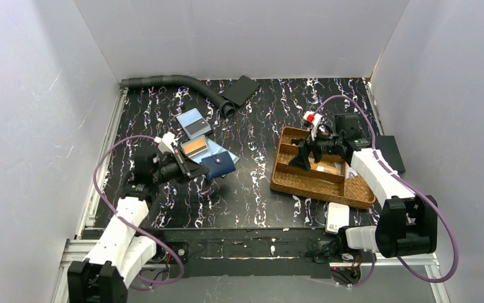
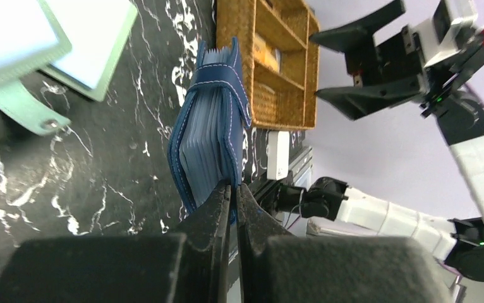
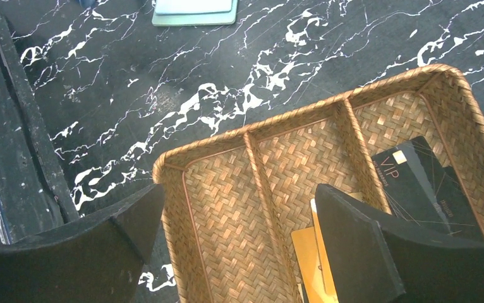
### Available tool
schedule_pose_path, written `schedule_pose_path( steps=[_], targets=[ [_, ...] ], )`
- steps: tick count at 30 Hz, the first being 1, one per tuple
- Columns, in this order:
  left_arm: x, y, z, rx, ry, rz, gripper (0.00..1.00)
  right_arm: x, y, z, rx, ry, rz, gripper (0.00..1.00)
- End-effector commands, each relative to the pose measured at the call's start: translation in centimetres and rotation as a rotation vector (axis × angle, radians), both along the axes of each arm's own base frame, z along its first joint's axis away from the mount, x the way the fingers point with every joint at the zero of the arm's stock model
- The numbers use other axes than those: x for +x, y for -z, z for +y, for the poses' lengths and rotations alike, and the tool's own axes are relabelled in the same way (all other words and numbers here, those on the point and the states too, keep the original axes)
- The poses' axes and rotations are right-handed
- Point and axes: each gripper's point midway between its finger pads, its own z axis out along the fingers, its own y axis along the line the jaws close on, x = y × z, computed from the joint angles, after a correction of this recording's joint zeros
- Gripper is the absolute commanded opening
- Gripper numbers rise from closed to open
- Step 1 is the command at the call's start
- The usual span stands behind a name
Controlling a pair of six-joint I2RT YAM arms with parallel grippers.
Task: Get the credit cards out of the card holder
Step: Place the card holder at the center of the board.
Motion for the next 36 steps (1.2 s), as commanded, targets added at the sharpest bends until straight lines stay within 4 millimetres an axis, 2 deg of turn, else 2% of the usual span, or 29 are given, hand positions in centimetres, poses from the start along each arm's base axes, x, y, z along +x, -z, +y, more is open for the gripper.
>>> schedule_pose_path(
  steps=[1, 7, 11, 17, 21, 24, 28, 30, 32, 36],
  targets=[
    [-0.8, 0.3, -2.1, 0.004, -0.037, -0.020, 0.00, -0.2, -0.2, 0.3, 0.017, -0.043, -0.014, 0.98],
    [-3.2, 1.9, -5.8, 0.028, 0.013, -0.003, 0.00, -0.5, 0.2, 0.6, 0.026, -0.069, 0.007, 0.98],
    [-3.8, 3.3, -8.4, 0.046, 0.017, 0.004, 0.00, -0.8, 0.3, 0.6, 0.029, -0.089, 0.012, 0.98],
    [-4.3, 5.8, -10.1, 0.121, -0.016, 0.024, 0.00, -1.1, 0.3, 0.7, 0.030, -0.103, 0.008, 0.98],
    [-4.9, 7.8, -10.4, 0.185, -0.042, 0.042, 0.00, -1.1, 0.4, 0.6, 0.025, -0.106, 0.009, 0.98],
    [-6.2, 9.7, -10.9, 0.231, 0.000, 0.087, 0.00, -1.1, 0.4, 0.6, 0.023, -0.110, 0.007, 0.99],
    [-8.0, 11.4, -10.5, 0.298, 0.064, 0.134, 0.23, -1.2, 0.5, 0.6, 0.020, -0.111, 0.006, 0.98],
    [-9.0, 12.1, -8.7, 0.390, 0.079, 0.164, 0.40, -1.2, 0.4, 0.6, 0.021, -0.114, 0.005, 0.98],
    [-9.6, 11.5, -7.1, 0.478, 0.104, 0.148, 0.52, -1.2, 0.5, 0.7, 0.024, -0.117, 0.006, 0.98],
    [-9.7, 8.1, -5.0, 0.606, 0.193, 0.000, 0.69, -1.4, 0.5, 0.7, 0.028, -0.126, 0.014, 0.98]
  ],
)
